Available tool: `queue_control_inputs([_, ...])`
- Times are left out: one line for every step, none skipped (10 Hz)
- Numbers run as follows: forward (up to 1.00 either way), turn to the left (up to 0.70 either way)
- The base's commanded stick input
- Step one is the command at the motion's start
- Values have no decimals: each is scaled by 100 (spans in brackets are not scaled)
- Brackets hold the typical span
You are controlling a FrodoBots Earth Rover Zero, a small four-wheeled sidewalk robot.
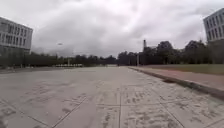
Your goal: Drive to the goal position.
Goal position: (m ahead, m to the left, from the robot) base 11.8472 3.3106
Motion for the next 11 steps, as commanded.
queue_control_inputs([70, 1])
queue_control_inputs([70, 1])
queue_control_inputs([70, 1])
queue_control_inputs([70, 1])
queue_control_inputs([70, 1])
queue_control_inputs([70, 1])
queue_control_inputs([70, 1])
queue_control_inputs([70, 1])
queue_control_inputs([70, 1])
queue_control_inputs([70, 1])
queue_control_inputs([70, 1])
